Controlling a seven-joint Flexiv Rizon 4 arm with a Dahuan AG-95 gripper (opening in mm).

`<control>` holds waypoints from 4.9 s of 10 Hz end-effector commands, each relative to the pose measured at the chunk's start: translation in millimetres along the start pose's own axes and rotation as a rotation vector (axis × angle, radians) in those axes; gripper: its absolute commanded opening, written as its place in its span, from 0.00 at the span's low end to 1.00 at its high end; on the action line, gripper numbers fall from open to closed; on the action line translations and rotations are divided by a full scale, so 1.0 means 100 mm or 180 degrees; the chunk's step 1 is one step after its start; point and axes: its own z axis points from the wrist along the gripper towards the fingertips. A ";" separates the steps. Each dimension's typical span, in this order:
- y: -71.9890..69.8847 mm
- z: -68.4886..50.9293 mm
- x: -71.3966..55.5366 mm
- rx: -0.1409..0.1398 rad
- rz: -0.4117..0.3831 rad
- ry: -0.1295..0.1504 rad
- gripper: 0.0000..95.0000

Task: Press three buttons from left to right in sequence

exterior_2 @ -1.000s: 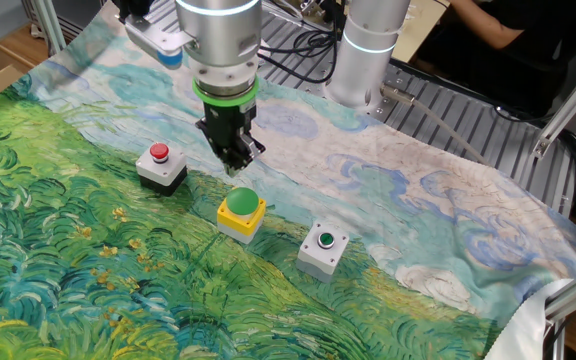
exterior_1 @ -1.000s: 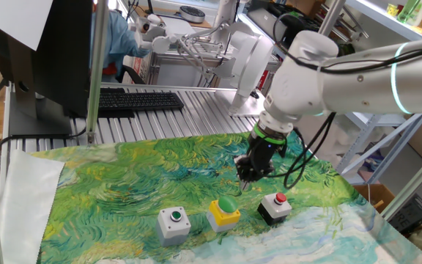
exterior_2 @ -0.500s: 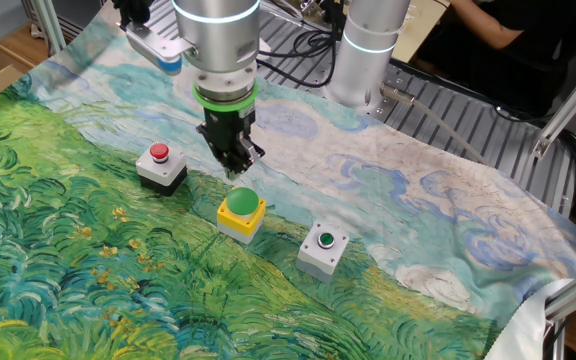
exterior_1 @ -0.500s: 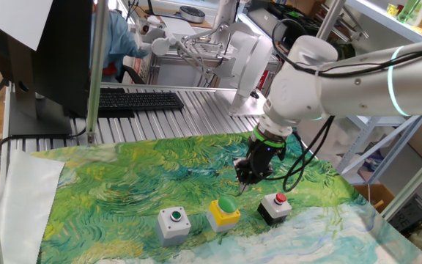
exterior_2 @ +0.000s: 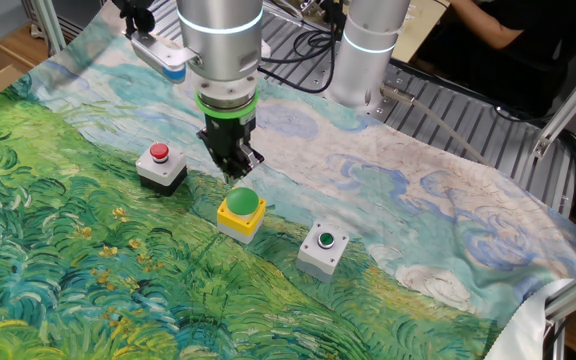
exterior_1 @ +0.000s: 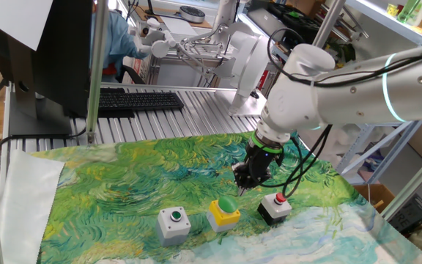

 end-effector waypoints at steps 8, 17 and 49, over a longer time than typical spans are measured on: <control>-0.01 0.03 0.05 0.0018 -0.0007 -0.0013 0.00; -0.01 0.03 0.05 0.0089 0.0019 -0.0020 0.00; 0.09 -0.03 0.07 0.0266 -0.0557 -0.0118 0.00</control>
